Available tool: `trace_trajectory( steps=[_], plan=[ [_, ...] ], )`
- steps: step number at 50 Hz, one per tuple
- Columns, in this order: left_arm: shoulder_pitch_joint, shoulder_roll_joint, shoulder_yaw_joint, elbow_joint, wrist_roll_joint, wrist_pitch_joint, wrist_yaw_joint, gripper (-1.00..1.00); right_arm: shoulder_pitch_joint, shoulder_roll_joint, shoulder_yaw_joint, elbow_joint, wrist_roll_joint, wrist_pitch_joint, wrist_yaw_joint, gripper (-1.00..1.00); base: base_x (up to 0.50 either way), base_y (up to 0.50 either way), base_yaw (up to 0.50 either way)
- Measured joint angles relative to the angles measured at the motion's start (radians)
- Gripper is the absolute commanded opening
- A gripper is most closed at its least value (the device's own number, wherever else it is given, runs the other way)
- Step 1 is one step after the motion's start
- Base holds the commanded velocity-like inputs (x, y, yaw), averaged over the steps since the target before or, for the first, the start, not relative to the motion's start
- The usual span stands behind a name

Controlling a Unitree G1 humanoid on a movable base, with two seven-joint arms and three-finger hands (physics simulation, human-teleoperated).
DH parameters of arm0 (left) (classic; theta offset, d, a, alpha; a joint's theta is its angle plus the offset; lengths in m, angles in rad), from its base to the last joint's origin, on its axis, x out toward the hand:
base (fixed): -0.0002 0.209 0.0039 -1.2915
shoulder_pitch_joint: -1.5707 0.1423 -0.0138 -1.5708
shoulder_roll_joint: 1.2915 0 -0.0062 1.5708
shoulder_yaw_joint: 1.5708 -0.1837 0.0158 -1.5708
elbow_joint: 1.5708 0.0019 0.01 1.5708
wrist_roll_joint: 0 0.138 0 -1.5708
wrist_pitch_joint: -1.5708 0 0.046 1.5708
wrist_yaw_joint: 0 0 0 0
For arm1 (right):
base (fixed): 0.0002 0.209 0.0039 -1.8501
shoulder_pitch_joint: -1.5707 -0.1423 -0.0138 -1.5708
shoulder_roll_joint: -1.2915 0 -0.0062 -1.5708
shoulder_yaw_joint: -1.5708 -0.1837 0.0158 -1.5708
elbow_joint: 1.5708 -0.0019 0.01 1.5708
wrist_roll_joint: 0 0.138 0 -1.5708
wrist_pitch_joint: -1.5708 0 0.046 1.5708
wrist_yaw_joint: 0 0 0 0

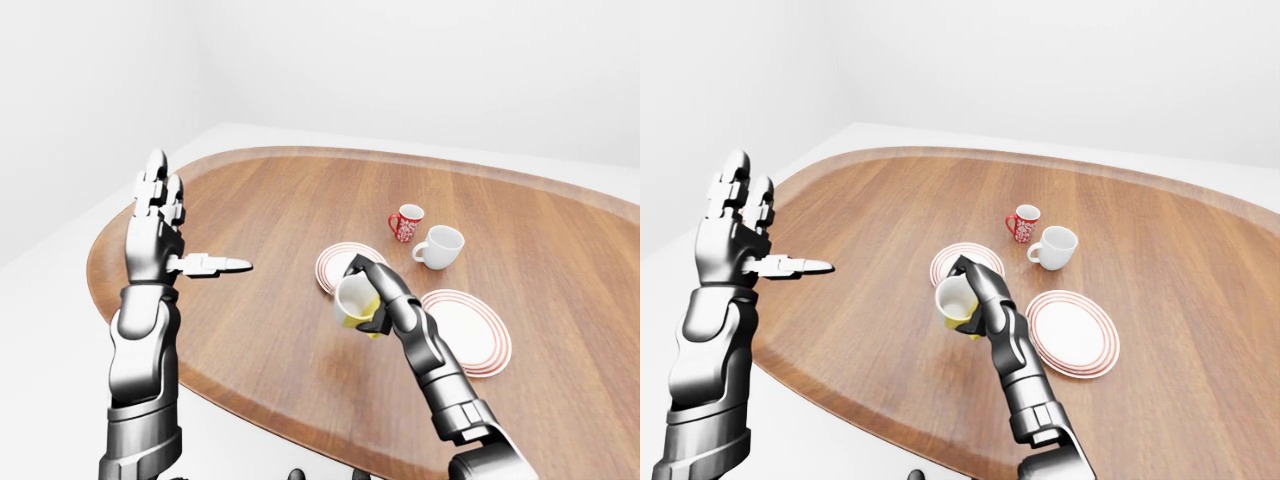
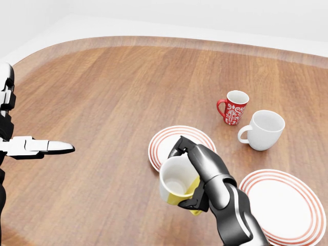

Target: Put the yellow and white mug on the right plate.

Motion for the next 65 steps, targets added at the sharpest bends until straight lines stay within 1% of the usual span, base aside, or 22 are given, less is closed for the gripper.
trace_trajectory(
  steps=[26,65],
  plan=[
    [0.001,-0.002,-0.001,0.000,0.002,0.000,0.000,1.00,-0.052,-0.102,-0.079,-0.022,0.058,0.000,0.037,-1.00,0.00,0.00,0.00],
    [0.003,-0.003,-0.003,0.005,0.006,0.000,0.001,1.00,-0.108,-0.229,-0.161,0.081,0.141,0.000,0.019,-1.00,0.00,0.00,0.00]
  ],
)
